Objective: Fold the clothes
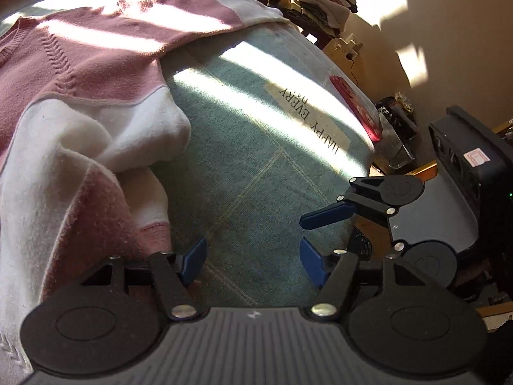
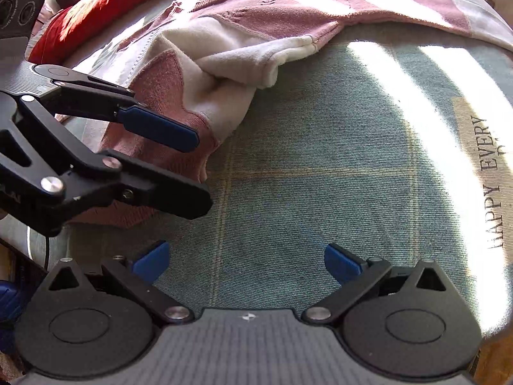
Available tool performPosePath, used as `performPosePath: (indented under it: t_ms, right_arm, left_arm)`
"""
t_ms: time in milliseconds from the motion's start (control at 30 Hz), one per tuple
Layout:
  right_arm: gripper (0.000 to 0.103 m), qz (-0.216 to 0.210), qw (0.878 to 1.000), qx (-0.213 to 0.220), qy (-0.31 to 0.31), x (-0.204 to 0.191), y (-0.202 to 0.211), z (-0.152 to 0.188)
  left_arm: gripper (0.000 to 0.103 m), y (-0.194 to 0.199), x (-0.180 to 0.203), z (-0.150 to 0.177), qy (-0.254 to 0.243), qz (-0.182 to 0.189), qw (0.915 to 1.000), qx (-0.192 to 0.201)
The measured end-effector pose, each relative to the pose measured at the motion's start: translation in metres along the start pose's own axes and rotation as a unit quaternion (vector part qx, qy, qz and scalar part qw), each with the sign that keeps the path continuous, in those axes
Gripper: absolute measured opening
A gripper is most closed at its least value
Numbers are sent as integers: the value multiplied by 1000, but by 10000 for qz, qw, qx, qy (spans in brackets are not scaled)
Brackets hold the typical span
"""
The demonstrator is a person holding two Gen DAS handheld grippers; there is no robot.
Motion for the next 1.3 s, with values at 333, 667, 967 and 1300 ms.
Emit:
performPosePath:
  t_ms: [333, 667, 967, 1300]
  right_arm:
    - [103, 20, 9998, 136, -124, 15, 7, 7]
    - [102, -539, 9960, 462, 544, -18, -1, -32]
    - [86, -407, 9820, 874, 1623, -33, -24, -92]
    - [52, -388, 9689, 414, 2410, -53, -48, -113]
  left_arm:
    - [64, 35, -35, 2, 480, -955, 9925, 590]
    - [64, 57, -97, 11, 1283, -1197, 9793, 1009]
    - [65, 63, -115, 30, 1492, -1159, 9761, 1077]
    - [65, 75, -121, 38, 1676, -865, 9754, 1143]
Point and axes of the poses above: each gripper's, at about its wrist camera, not at the fingertips, and y roughly against the way its jaws point, x to its right, z to its underside, the point moved 3 cm from there along -y, roughly the way its jaws point, and after that the axes turned 10 degrees about -x, right-handed, at the moved point
